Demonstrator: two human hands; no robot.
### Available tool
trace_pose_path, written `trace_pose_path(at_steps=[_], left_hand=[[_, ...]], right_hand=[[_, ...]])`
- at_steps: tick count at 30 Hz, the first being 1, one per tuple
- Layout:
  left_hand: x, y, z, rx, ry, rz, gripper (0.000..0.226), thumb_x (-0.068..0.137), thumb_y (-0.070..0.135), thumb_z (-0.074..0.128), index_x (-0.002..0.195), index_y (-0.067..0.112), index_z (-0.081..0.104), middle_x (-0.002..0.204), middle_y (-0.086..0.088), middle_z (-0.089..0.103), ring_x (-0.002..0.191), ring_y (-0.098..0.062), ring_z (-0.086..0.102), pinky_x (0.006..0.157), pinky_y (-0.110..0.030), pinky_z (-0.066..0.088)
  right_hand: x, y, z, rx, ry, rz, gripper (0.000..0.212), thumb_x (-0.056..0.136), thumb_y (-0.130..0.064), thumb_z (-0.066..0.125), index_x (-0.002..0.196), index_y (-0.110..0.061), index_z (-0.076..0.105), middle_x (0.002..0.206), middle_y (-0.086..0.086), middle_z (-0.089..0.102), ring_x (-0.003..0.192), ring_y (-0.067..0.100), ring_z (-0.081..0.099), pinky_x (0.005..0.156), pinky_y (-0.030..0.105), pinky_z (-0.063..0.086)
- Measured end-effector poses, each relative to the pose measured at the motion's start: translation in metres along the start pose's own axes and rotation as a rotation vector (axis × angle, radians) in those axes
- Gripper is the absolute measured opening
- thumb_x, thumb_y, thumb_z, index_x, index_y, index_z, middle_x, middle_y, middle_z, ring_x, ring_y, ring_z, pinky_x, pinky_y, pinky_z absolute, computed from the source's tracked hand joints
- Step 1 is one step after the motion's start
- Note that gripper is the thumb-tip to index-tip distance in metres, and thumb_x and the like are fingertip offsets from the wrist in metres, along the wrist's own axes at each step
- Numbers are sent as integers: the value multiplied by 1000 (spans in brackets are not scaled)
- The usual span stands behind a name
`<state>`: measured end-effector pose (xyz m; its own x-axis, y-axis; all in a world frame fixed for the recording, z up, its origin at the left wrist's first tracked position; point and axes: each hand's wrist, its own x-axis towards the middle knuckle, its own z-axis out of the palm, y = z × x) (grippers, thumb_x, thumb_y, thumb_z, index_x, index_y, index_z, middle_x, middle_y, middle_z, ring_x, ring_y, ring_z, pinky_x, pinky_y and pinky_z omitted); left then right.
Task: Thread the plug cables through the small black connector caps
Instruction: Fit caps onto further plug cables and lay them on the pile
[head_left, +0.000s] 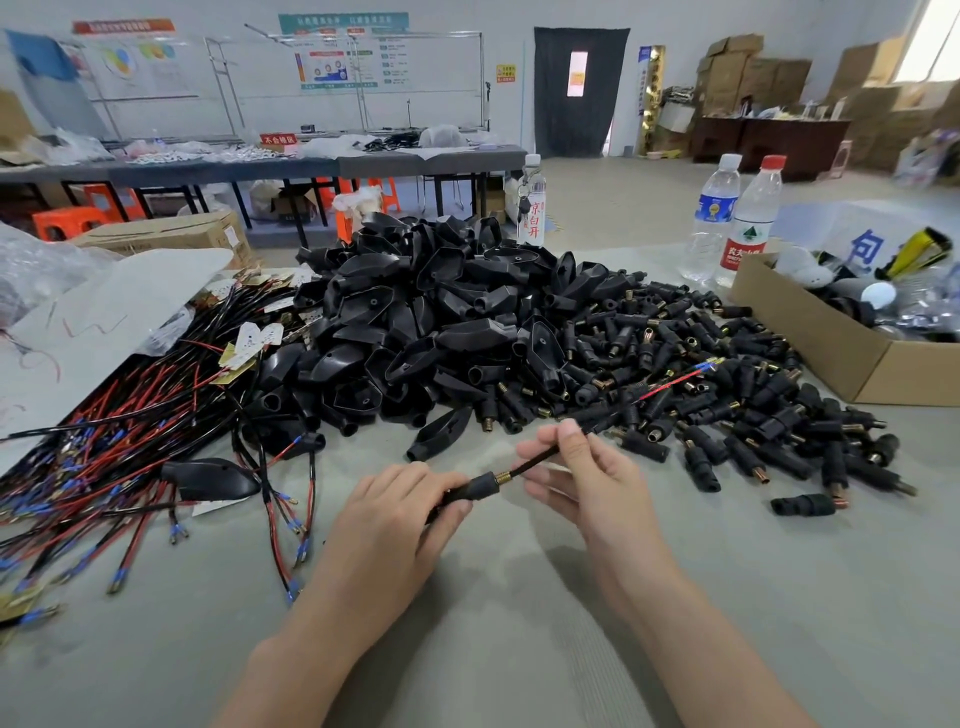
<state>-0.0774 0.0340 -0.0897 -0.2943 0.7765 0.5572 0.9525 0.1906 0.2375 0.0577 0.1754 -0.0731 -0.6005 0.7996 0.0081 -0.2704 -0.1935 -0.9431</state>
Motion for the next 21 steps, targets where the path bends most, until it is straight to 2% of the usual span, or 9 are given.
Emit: trace_pose_path(at_steps=[4,10,15,18,21], left_hand=[[0,-3,0,-15,18,-11,30,96,42,45,107,25,68,88,17,57,83,-3,49,77,-26,39],[-1,-2,0,-4,8,5,28,97,43,47,108,27,67,87,20,54,80,-1,46,75,-22,38],[-1,1,0,-15,16,18,22,96,40,50,107,28,65,88,19,54,78,-2,48,72,-21,40],[0,2,1,-51,9,-6,15,95,34,61,106,27,66,99,16,56,76,-7,54,66,-24,46],[-1,4,3,-54,-4,-31,15,90,28,69,105,25,67,105,12,57,72,-11,56,60,-27,48]], right_hand=[[6,-11,-14,155,120,7,28,101,-33,52,101,-11,69,93,7,78,82,21,76,66,25,60],[11,-17,-25,208,142,-8,28,99,-36,55,104,-15,71,94,3,77,79,18,75,61,26,59],[12,-18,-30,216,147,-30,30,98,-40,55,106,-17,72,95,3,77,82,19,75,63,25,59],[10,-18,-27,311,143,-6,32,94,-43,56,108,-18,70,95,6,77,86,21,75,66,26,60],[2,-4,-10,317,34,97,34,84,-40,66,106,-14,69,100,10,76,93,21,74,74,28,61]])
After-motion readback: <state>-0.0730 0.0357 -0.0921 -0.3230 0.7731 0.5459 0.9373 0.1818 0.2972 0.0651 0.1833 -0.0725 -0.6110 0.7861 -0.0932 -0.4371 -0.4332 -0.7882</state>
